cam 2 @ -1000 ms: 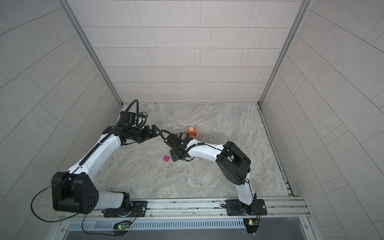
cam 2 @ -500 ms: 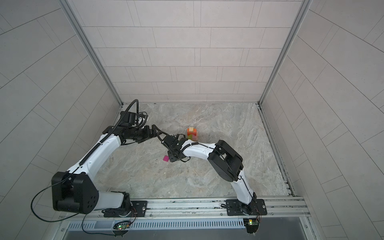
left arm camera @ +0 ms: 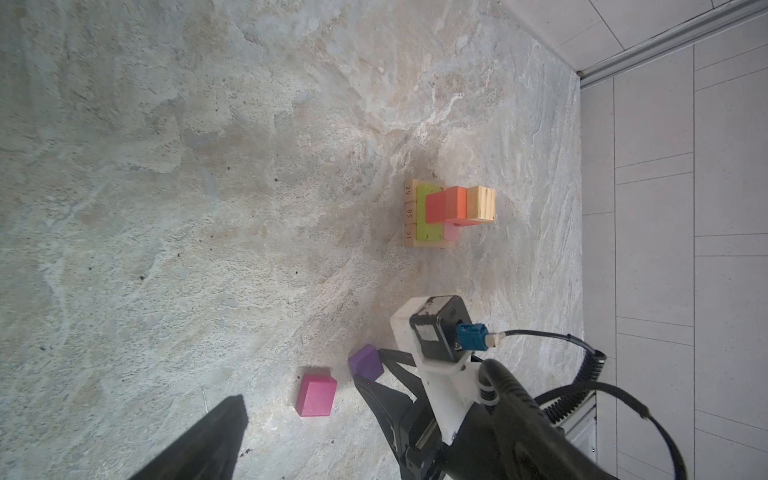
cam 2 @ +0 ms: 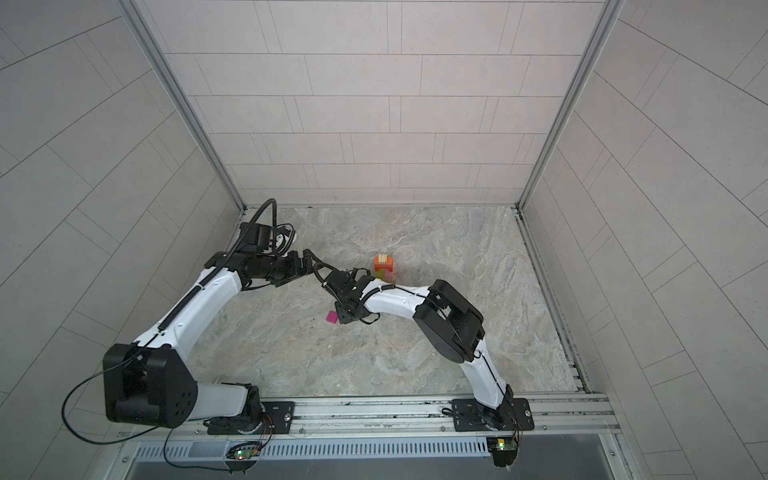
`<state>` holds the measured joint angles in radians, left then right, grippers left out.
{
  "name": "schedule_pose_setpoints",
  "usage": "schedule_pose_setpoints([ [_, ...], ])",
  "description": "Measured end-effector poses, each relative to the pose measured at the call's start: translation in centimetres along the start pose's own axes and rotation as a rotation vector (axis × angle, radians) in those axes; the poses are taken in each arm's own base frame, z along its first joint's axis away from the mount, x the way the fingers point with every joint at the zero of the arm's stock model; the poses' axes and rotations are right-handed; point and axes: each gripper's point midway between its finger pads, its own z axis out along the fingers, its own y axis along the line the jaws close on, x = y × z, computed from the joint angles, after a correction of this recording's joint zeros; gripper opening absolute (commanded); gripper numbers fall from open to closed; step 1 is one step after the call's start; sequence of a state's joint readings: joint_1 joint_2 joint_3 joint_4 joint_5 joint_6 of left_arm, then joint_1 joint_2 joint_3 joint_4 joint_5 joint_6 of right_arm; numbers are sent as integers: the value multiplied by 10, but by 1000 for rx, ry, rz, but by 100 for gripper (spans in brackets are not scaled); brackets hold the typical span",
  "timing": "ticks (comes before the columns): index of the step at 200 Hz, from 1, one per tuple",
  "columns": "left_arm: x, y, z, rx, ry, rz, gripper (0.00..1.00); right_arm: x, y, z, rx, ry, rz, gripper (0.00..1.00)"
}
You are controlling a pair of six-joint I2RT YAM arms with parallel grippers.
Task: Build the wood block tower
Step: 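Close the right gripper on the purple cube, then lift the purple cube with the right gripper and carry it over the tower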
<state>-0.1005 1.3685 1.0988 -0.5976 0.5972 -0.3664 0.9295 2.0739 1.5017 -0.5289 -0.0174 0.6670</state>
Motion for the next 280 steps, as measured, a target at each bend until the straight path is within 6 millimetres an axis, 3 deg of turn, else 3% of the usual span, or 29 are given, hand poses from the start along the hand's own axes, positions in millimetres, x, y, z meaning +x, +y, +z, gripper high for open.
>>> schedule_pose_setpoints([
  [181, 1, 2, 1, -2, 3, -4, 100, 0, -7, 2, 45, 11, 29, 17],
  [280, 1, 1, 0, 4, 4, -4, 100, -11, -38, -27, 105, -3, 111, 13],
])
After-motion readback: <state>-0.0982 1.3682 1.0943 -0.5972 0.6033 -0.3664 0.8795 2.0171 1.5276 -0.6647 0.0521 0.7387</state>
